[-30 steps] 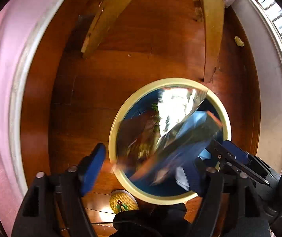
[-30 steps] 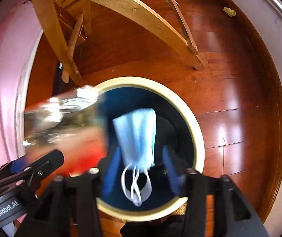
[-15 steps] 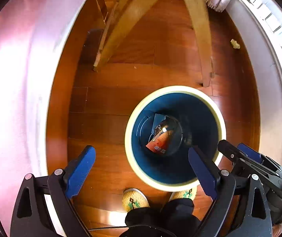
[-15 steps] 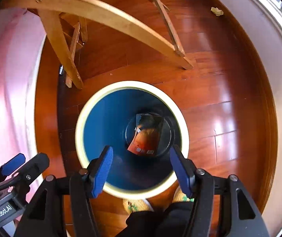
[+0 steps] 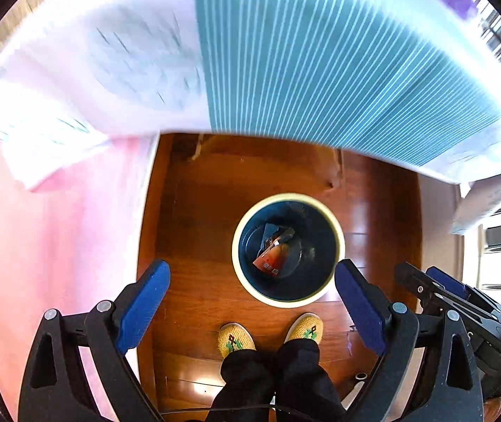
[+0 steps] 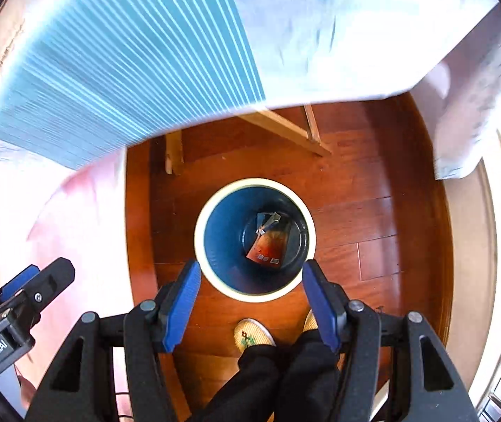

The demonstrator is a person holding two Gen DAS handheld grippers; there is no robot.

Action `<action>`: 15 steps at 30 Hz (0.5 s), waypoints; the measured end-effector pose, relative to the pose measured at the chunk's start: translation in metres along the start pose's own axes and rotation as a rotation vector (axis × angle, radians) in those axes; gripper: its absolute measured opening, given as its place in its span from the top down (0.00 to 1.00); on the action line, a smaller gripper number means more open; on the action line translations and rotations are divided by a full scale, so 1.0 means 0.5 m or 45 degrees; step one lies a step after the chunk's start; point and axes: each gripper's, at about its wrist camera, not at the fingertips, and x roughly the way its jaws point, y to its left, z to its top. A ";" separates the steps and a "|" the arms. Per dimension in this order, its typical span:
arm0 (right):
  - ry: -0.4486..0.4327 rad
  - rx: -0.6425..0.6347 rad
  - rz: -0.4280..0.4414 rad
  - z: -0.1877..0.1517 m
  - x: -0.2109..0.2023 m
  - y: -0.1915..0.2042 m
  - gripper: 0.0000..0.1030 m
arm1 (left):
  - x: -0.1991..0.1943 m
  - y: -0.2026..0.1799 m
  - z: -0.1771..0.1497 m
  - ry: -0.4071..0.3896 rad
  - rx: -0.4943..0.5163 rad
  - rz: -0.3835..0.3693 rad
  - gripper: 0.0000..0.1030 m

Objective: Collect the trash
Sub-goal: 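Raise both tools back toward the table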

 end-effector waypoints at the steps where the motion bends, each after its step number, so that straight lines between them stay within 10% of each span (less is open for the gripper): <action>1: -0.008 -0.003 0.004 0.003 -0.024 0.008 0.41 | -0.028 -0.001 0.003 -0.012 0.003 -0.003 0.09; 15: -0.372 -0.175 0.039 0.022 -0.397 0.102 0.41 | -0.406 0.000 0.046 -0.354 0.212 -0.036 0.09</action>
